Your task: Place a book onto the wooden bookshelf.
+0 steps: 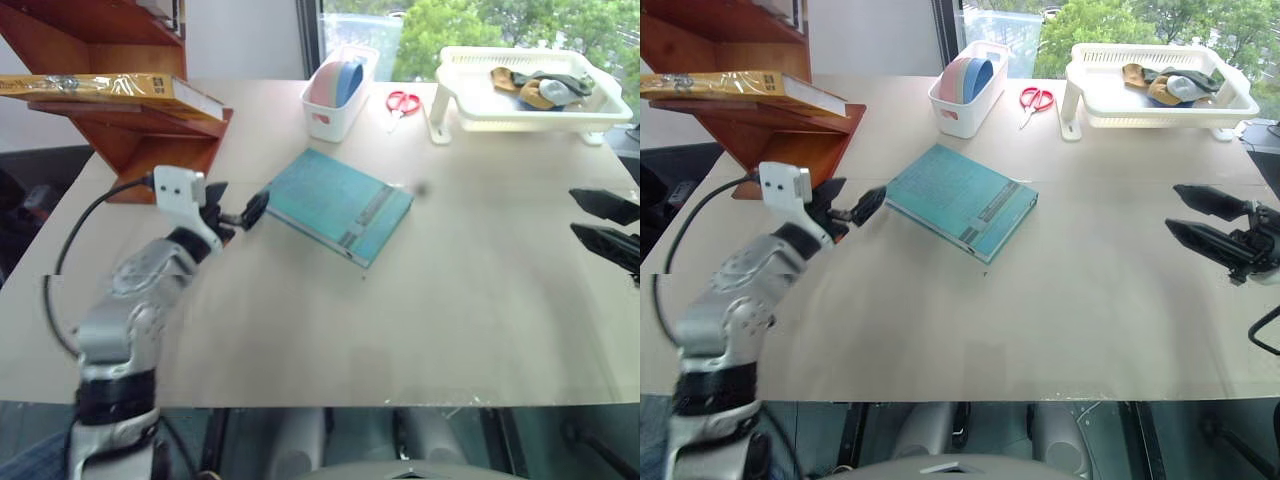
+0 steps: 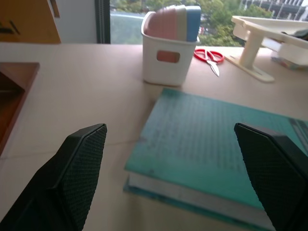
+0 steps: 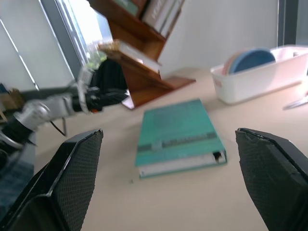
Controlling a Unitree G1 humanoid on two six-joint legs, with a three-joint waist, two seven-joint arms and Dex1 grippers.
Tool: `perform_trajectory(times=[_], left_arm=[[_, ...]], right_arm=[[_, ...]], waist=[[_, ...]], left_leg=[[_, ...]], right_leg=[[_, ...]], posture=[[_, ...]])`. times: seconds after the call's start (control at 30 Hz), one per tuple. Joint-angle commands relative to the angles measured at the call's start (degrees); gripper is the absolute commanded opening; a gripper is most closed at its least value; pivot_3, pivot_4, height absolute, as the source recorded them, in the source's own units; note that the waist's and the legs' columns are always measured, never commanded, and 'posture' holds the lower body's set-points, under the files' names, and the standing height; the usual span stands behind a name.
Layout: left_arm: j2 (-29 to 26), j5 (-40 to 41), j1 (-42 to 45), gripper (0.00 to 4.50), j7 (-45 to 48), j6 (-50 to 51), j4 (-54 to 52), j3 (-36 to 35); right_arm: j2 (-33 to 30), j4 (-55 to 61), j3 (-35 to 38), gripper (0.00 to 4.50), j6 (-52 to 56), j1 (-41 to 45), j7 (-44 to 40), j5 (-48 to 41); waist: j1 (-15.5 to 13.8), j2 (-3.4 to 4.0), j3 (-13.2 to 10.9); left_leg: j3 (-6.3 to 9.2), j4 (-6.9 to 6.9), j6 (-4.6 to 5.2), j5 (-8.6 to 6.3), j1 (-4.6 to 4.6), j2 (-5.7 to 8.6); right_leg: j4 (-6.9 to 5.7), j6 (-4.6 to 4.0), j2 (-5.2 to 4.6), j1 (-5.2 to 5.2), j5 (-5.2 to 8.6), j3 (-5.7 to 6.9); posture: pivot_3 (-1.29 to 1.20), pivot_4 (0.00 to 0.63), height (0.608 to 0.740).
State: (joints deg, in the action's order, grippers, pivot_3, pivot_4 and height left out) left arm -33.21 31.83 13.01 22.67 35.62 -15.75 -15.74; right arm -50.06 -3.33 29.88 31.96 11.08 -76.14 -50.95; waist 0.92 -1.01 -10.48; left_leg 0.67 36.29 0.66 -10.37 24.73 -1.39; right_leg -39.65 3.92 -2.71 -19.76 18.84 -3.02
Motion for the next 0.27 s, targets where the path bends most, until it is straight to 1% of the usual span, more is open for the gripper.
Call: perform_trajectory(times=[0.03,0.13,0.2,0.27], left_arm=[[-3.4,3.5,-8.7,4.48,3.8,4.5,-9.1,-3.1],[-4.5,4.9,-15.9,4.48,7.9,3.6,-12.2,-5.5],[-4.5,5.7,-18.7,4.48,10.0,2.2,-13.0,-6.8],[-5.0,4.5,-20.3,4.48,10.5,1.4,-13.2,-7.1]], right_arm=[[-0.4,-2.9,-1.2,4.50,-6.7,-1.5,-1.9,6.0],[-0.2,-5.7,-2.2,4.50,-10.6,-3.0,-3.2,9.3],[-0.3,-7.1,-2.6,4.50,-12.7,-3.6,-3.9,11.0],[-0.1,-8.9,-3.3,4.50,-15.1,-3.8,-4.3,12.8]], waist=[[-0.1,0.04,0.0],[-0.2,0.03,0.0],[-0.3,0.03,0.0],[-0.3,0.04,0.0]], left_leg=[[-0.01,-0.04,0.00,0.00,-0.01,-0.01],[0.01,-0.07,-0.01,0.00,-0.02,-0.05],[0.01,-0.08,-0.01,-0.01,0.00,-0.05],[0.00,-0.10,-0.01,-0.01,0.00,-0.05]], right_leg=[[0.03,-0.01,-0.02,0.00,0.01,0.00],[0.07,-0.03,-0.01,0.00,0.02,0.03],[0.12,-0.05,-0.03,0.01,0.02,0.04],[0.19,-0.06,-0.08,0.01,0.03,0.05]], posture=[[0.00,0.150,0.740],[0.00,0.150,0.740],[0.00,0.150,0.740],[0.00,0.150,0.740]])
